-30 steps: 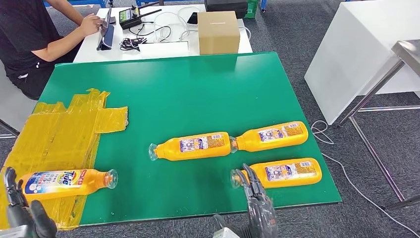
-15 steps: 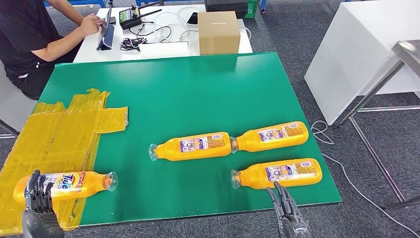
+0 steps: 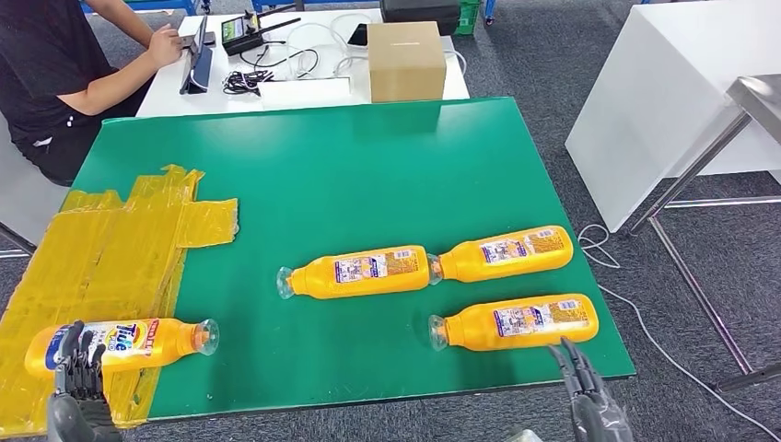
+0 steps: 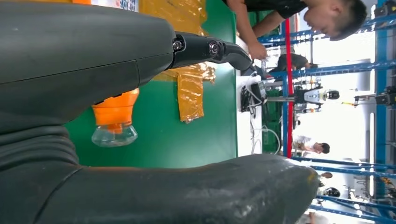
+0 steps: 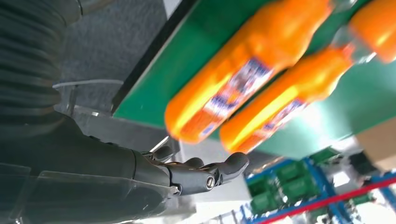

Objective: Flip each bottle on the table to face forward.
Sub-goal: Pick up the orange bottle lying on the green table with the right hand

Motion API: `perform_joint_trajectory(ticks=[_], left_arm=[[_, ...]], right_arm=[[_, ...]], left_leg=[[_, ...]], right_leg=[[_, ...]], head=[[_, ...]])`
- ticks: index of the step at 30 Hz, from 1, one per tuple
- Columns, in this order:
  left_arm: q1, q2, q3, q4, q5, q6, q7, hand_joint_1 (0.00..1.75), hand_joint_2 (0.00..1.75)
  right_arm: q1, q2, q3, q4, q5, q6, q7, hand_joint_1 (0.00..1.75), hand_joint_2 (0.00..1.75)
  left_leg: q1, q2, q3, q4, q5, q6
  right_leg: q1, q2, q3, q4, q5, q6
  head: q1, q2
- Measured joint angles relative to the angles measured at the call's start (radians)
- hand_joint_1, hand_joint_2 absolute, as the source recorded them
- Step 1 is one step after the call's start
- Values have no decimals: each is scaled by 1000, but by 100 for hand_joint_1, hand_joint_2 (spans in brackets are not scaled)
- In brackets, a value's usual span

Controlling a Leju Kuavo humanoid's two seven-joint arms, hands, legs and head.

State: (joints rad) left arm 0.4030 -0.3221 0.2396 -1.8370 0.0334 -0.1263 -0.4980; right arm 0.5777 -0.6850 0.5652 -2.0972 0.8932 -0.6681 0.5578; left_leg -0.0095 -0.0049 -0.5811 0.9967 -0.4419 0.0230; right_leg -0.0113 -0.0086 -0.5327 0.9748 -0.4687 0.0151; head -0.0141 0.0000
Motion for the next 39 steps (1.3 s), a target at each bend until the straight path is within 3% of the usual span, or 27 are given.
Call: perform_joint_trajectory(ticks=[3, 5, 10, 13, 16, 22, 27, 39], left_arm=[[0, -4, 11, 5, -1, -26, 7, 0, 0], [1, -8, 18, 8, -4, -46, 8, 0, 0], [2, -15, 30, 9, -6, -70, 10, 0, 0], [2, -17, 34, 9, -6, -73, 10, 0, 0], [2, -18, 38, 11, -6, -76, 12, 0, 0], [-2, -18, 40, 16, -3, -95, 26, 0, 0], [-6, -18, 37, 17, -3, -95, 30, 0, 0], [-9, -18, 37, 22, -2, -95, 31, 0, 0]], right_arm=[[59, 23, -121, 8, -58, 39, -81, 0, 175], [96, 66, -225, 14, -101, 113, -174, 0, 175], [130, 286, -547, 28, -121, 414, -490, 0, 175], [132, 394, -692, 31, -111, 477, -551, 0, 175], [131, 467, -780, 32, -92, 515, -581, 0, 175], [68, 645, -944, 36, 60, 695, -765, 0, 175], [23, 702, -973, 49, 106, 709, -778, 0, 175], [-3, 729, -973, 74, 110, 709, -773, 0, 175]], left_leg=[[0, 0, 0, 1, 0, 0], [0, 0, 0, 1, 0, 0], [1, 0, 1, 0, -2, 1], [1, 0, 2, 0, -4, 0], [1, 0, 3, 0, -4, 0], [1, 1, 2, 0, -4, 0], [1, 1, 2, 1, -4, 1], [1, 1, 2, 1, -4, 1]], right_leg=[[0, 0, 3, 0, 0, 0], [0, 0, 3, 0, 0, 0], [1, 0, -2, 0, -1, 1], [1, 0, -4, 0, -3, 3], [1, 1, -4, 0, -3, 3], [1, 1, -3, 0, -3, 3], [1, 2, -3, 0, -3, 3], [0, 2, -3, 0, -3, 3]], head=[[0, 0], [0, 0], [0, 0], [0, 0], [0, 0], [0, 0], [0, 0], [0, 0]])
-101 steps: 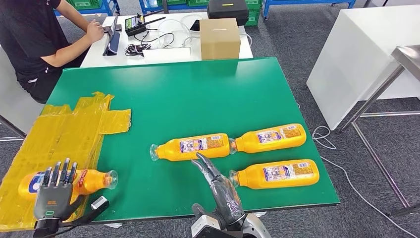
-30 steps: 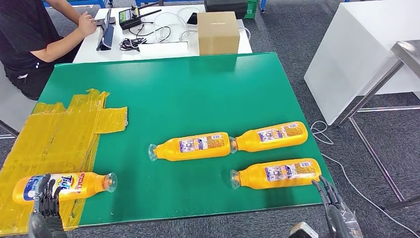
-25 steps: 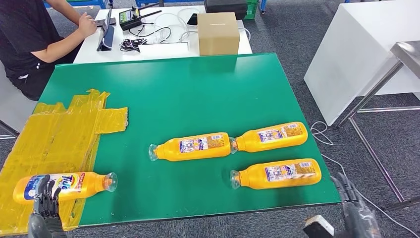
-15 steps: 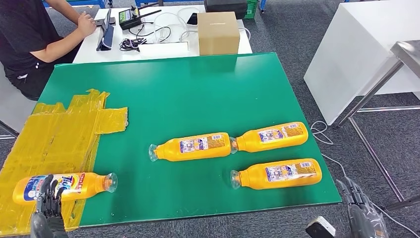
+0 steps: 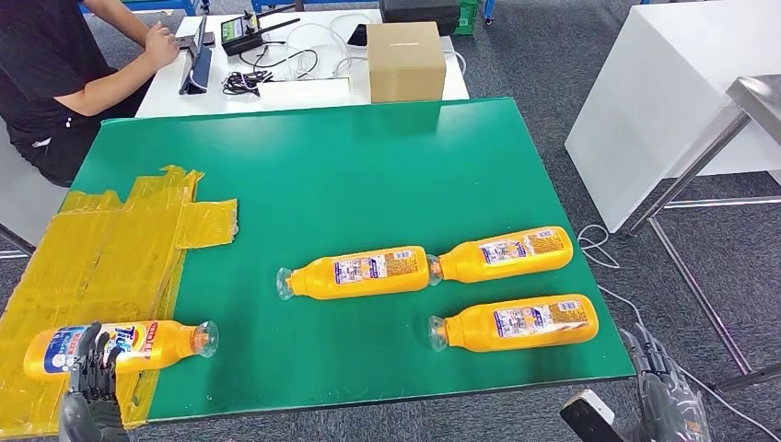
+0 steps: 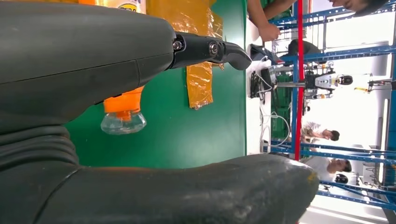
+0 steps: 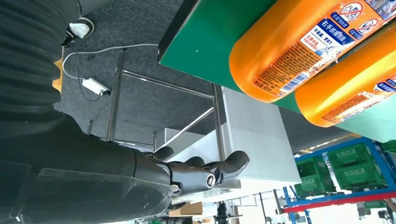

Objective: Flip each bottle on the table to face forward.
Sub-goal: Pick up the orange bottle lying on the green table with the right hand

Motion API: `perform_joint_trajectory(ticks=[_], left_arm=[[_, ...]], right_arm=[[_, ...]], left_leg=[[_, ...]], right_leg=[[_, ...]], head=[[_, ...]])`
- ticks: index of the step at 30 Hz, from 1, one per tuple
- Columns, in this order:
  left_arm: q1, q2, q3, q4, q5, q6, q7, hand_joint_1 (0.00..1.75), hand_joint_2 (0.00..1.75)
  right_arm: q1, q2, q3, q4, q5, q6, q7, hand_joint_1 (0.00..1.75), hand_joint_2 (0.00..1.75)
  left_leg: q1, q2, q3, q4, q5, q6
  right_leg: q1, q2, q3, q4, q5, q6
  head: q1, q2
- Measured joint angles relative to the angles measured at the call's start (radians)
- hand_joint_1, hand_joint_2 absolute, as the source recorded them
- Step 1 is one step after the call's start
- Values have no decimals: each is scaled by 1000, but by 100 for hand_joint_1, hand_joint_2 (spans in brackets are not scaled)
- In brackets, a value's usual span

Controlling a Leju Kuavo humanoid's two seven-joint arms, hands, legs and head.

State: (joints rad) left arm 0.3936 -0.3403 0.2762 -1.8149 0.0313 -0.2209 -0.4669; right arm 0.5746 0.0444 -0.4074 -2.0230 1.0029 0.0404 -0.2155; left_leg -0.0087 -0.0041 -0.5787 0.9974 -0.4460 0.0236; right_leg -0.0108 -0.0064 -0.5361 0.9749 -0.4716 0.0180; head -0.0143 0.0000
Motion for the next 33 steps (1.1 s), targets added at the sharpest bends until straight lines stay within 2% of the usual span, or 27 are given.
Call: perform_joint_trajectory(ticks=[7, 11, 13, 17, 20, 26, 33], left_arm=[[0, 0, 0, 0, 3, 0, 1, 0, 0], [-2, 0, -1, 2, 12, -2, 10, 0, 0], [-6, 0, -3, 5, 16, -2, 14, 0, 0], [-14, 2, -12, 11, 23, 0, 18, 0, 0], [-17, 3, -16, 15, 36, -2, 20, 0, 0], [-28, 6, -15, 24, 53, -23, 23, 0, 0], [-35, 8, -14, 34, 58, -33, 32, 0, 0]], right_arm=[[0, 3, 1, 4, 2, -4, 8, 0, 175], [-5, -20, 28, 15, 2, -39, 59, 0, 175], [-11, -52, 66, 24, -6, -75, 110, 0, 175], [-32, -148, 187, 46, -32, -159, 233, 0, 175], [-55, -215, 272, 59, -37, -187, 292, 0, 175], [-111, -309, 406, 96, -20, -193, 341, 0, 175], [-166, -366, 511, 140, -15, -200, 378, 0, 175]], left_leg=[[0, 0, 0, 0, 0, 0], [0, 0, -1, 0, 0, 0], [0, 0, 0, 0, 0, 0], [0, 0, 0, 1, 0, 0], [0, 0, 1, 1, 0, 0], [0, 0, 1, 1, 0, 0], [0, 0, 0, 2, 0, 0]], right_leg=[[0, 0, 1, 0, 0, 0], [0, 0, 9, 0, 0, 0], [0, 0, 10, 0, 0, 0], [0, 0, 11, 0, 0, 0], [0, 0, 11, 0, 0, 0], [0, 0, 11, 0, 1, 0], [0, 0, 11, 0, 1, 0]], head=[[0, 0], [0, 0], [0, 0], [0, 0], [0, 0], [0, 0], [0, 0]])
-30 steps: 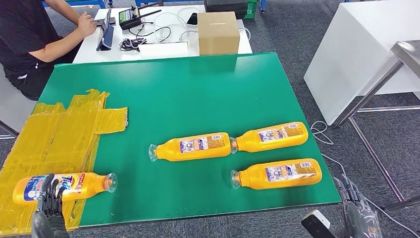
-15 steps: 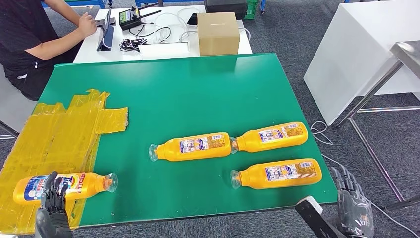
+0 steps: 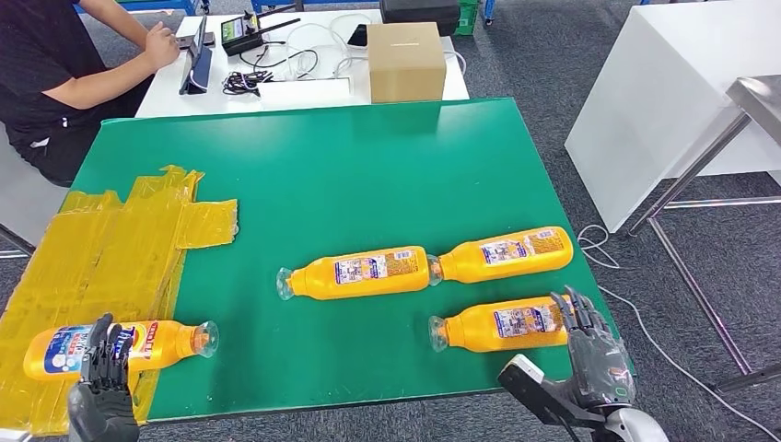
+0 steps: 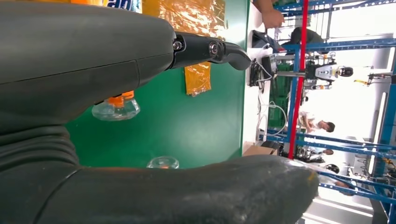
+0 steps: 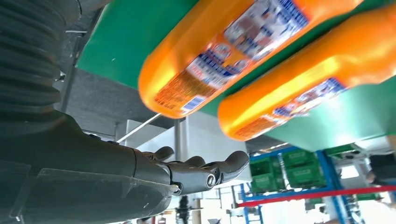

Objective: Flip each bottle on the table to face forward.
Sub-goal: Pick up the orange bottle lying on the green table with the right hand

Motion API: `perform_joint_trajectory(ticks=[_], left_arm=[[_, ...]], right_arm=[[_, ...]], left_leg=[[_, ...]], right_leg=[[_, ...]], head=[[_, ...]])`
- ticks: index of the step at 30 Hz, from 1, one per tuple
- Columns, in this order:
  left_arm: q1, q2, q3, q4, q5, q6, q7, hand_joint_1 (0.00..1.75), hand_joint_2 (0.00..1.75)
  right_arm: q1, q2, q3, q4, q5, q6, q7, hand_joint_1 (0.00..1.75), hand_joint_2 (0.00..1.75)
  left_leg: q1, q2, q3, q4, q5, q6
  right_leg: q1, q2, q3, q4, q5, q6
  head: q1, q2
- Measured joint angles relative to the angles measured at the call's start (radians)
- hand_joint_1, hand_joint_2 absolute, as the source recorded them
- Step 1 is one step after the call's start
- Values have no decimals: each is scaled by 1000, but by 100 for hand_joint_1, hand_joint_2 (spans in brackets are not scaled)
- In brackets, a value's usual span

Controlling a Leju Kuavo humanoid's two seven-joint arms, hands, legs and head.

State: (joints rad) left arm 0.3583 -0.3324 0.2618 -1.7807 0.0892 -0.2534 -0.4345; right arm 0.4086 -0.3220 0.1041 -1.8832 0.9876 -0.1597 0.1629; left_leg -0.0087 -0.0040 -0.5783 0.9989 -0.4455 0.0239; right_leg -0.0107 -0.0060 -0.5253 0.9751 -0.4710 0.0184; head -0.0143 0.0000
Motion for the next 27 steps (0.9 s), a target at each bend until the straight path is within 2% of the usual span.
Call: perform_joint_trajectory(ticks=[12, 16, 27], left_arm=[[-7, 0, 1, 3, 18, -1, 24, 0, 0], [-10, 0, 1, 3, 29, -1, 34, 0, 0], [-11, 0, 2, 10, 39, -21, 35, 0, 0]], right_arm=[[-40, -75, 97, 38, -2, 15, 83, 0, 175], [-49, -101, 103, 47, -2, 40, 104, 0, 175], [-74, -150, 78, 72, 0, 105, 98, 0, 175]], left_leg=[[0, 0, 0, 0, 0, 0], [0, 0, 0, 0, 0, 0], [0, 0, -1, 0, 0, 0]], right_leg=[[0, 0, 0, 0, 0, 0], [0, 0, 0, 0, 0, 0], [0, 0, 0, 0, 0, 0]], head=[[0, 0], [0, 0], [0, 0]])
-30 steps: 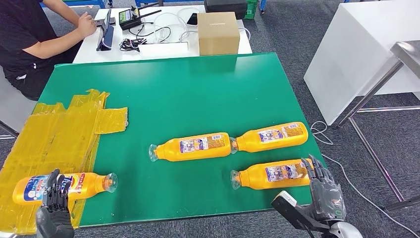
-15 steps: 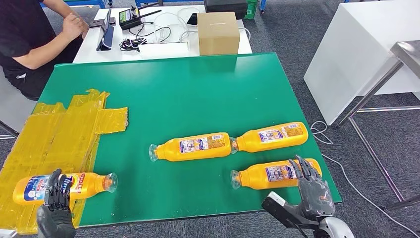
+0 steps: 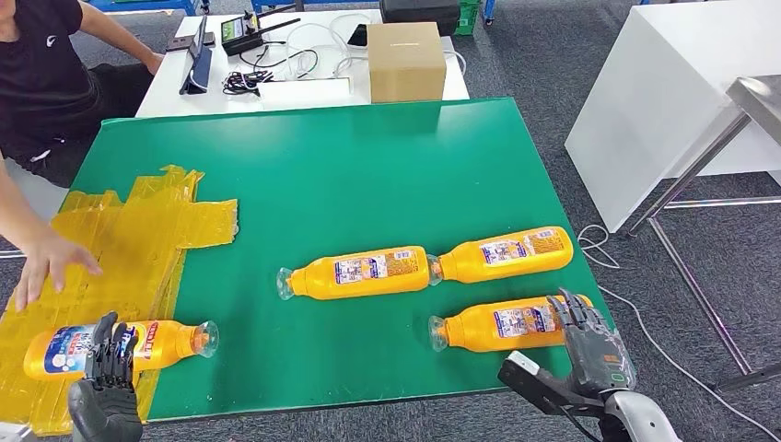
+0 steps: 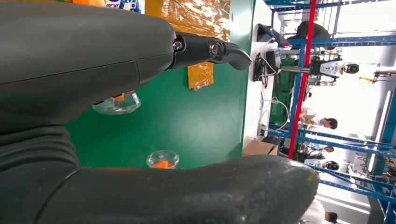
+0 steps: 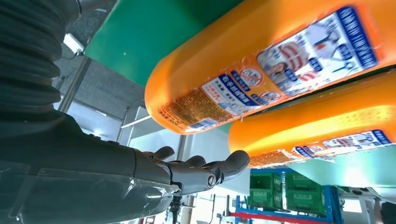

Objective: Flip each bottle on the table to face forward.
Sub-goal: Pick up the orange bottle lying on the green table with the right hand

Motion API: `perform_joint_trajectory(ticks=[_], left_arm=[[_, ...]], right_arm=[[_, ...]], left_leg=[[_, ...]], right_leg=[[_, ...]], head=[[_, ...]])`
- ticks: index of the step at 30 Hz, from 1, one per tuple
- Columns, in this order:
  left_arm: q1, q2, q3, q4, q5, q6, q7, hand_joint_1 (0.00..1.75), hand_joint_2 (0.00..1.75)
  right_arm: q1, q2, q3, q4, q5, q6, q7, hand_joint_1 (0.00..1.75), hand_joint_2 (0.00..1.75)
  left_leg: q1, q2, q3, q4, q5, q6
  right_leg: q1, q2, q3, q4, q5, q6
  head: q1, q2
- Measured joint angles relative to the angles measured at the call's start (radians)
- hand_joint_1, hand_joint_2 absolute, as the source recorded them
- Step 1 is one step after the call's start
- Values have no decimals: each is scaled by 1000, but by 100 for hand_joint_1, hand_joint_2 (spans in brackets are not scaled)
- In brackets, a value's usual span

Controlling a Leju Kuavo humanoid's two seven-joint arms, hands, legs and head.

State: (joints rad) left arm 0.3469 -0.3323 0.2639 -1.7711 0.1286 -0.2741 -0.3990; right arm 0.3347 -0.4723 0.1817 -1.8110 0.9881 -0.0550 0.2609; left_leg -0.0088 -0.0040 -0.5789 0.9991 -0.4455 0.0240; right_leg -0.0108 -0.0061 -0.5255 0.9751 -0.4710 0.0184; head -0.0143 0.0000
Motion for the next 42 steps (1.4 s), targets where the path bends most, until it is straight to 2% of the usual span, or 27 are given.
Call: perform_joint_trajectory(ticks=[18, 35, 39, 42], left_arm=[[-6, 0, 2, 11, 10, -3, 10, 0, 0], [-36, 27, -36, 36, 60, 32, 19, 0, 0], [-40, 37, -49, 45, 69, 39, 24, 0, 0], [-45, 48, -58, 52, 79, 47, 25, 0, 0]], right_arm=[[-91, -9, -18, 75, -2, 76, -37, 0, 175], [-224, 23, 91, 252, 3, 143, -78, 1, 175], [-267, 27, 130, 297, 14, 173, -81, 174, 175], [-291, 10, 169, 318, -4, 227, -87, 175, 175]], left_leg=[[0, 0, 0, 0, 0, 0], [0, 0, 1, 0, 0, 0], [0, 2, 5, 0, 0, 0], [0, 3, 11, 0, -3, 0]], right_leg=[[0, 0, 0, 0, 0, 0], [0, 1, 0, 0, 0, 0], [1, 3, 1, 0, 0, 0], [1, 5, 0, 0, -1, 1]], head=[[0, 0], [0, 0], [0, 0], [0, 0]])
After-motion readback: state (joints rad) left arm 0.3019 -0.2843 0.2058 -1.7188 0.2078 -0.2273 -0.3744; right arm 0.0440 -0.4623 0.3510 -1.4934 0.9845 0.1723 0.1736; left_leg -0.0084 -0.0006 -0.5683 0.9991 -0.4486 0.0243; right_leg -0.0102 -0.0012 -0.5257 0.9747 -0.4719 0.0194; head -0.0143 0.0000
